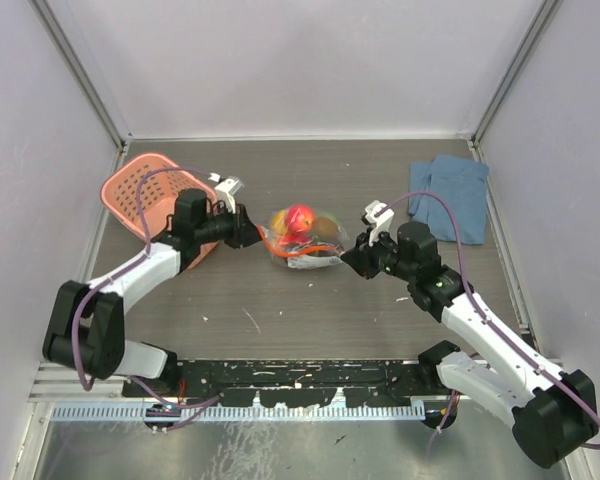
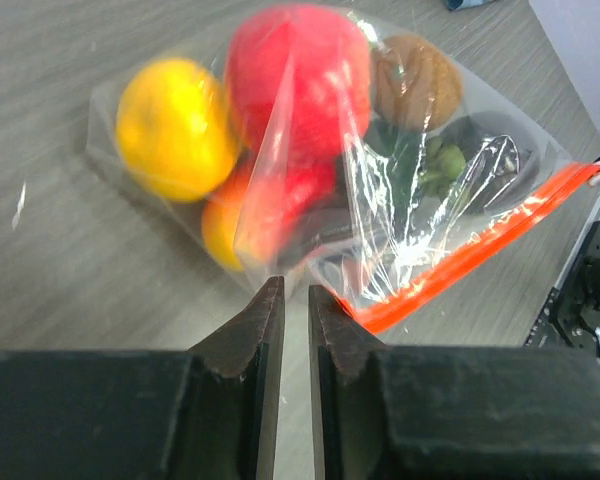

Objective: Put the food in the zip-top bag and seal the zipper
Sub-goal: Place the zipper food storage bag at the center of the board.

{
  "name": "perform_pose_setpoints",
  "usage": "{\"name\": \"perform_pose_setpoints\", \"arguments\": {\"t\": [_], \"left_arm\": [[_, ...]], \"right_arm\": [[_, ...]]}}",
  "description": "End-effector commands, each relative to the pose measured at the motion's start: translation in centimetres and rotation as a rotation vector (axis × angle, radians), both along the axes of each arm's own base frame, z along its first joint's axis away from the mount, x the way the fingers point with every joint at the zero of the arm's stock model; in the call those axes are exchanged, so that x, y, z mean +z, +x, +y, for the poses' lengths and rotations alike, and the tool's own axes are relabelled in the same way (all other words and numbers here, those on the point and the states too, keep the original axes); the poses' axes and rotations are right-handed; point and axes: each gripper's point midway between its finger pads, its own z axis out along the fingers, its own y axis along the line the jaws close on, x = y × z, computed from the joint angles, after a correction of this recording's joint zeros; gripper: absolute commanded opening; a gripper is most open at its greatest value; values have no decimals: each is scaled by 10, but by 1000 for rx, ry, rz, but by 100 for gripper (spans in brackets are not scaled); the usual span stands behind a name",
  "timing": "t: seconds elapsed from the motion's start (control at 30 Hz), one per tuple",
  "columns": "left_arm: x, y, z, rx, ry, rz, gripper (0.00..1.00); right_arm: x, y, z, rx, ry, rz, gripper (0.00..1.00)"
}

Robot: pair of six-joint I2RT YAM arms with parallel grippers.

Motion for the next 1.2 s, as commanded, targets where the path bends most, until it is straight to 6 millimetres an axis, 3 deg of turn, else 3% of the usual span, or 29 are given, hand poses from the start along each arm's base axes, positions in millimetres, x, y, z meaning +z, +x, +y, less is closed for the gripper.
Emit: {"name": "perform_pose_setpoints", "arguments": {"t": [0.0,0.13,0.3,0.57,0.6,0.63,0.77,0.87,0.9,0.93,1.17], "left_arm": [[4,-26,19,137,-3,60,19],[7,-47,35,244,-24,114,32],[24,-78,51,331,-76,124,50],[98,-115,101,531,-101,-78,78],[109,-120,108,554,-106,-114,85],[119,-126,115,569,-108,-157,98],[156,-147,143,654,-113,-314,98],[168,-159,164,726,-89,-386,98],[170,-162,171,753,-87,-402,98],[171,-164,177,779,-83,-415,98],[192,-180,203,884,-103,-524,98]], "right_arm": [[-9,-31,8,75,69,117,13],[-8,-41,6,62,109,131,20],[13,-46,-5,24,138,43,40],[63,-43,-44,-152,124,-151,58],[71,-41,-52,-193,122,-180,61],[79,-41,-60,-232,118,-206,63],[108,-39,-99,-421,116,-314,72],[119,-43,-128,-560,125,-372,81],[121,-43,-141,-622,122,-388,94],[121,-45,-148,-658,127,-400,99],[125,-57,-194,-913,252,-440,100]]}}
